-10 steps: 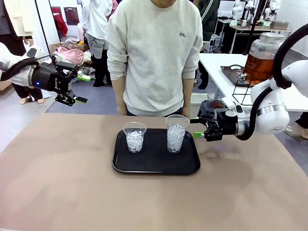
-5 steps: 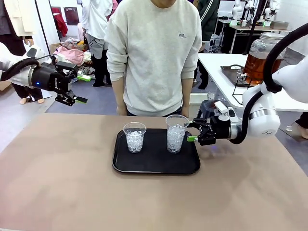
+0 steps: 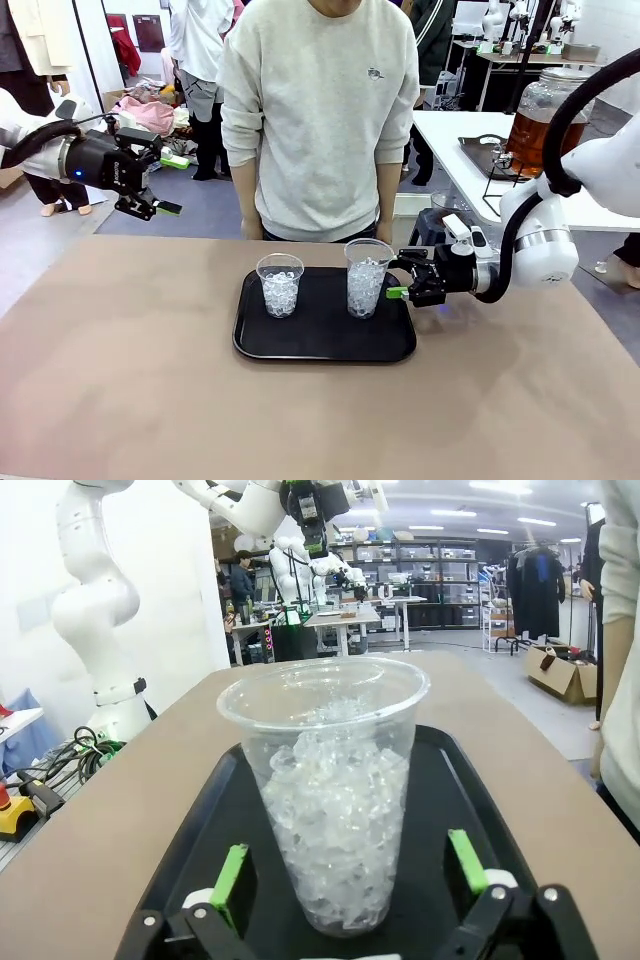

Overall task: Pour the drink into the iced cup.
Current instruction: Pick up the iced cup indicated by the human and present it to them.

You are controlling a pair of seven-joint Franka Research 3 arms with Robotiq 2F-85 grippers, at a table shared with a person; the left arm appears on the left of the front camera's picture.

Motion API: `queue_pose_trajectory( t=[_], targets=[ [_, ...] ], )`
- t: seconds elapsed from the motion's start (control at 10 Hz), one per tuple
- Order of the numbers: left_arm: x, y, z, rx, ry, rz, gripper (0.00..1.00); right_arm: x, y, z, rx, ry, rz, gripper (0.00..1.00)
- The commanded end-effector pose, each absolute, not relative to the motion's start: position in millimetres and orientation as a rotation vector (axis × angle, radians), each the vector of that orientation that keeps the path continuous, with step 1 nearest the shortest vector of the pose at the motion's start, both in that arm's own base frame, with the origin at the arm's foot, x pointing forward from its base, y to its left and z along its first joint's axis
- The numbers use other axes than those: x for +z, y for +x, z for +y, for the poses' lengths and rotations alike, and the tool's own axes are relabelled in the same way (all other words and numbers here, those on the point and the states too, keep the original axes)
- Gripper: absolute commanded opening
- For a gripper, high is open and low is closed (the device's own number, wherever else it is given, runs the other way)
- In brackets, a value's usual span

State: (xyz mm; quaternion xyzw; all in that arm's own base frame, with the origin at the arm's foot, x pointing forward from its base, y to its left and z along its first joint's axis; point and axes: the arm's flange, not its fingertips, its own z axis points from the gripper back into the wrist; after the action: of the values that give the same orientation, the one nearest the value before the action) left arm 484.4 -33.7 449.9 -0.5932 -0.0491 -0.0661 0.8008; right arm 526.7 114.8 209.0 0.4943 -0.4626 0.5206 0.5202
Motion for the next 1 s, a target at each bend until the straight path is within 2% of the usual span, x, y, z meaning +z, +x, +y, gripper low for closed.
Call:
queue_pose_trajectory(
  t=[0.0, 0.9],
  targets=[
    [452, 484, -34, -0.132, -1.271, -0.106, 1.0, 209, 516, 123, 1.247, 1.131, -1.174, 1.0],
    [452, 484, -34, -0.132, -1.271, -0.106, 1.0, 213, 509, 138, 1.215, 1.146, -1.187, 1.0]
  ],
)
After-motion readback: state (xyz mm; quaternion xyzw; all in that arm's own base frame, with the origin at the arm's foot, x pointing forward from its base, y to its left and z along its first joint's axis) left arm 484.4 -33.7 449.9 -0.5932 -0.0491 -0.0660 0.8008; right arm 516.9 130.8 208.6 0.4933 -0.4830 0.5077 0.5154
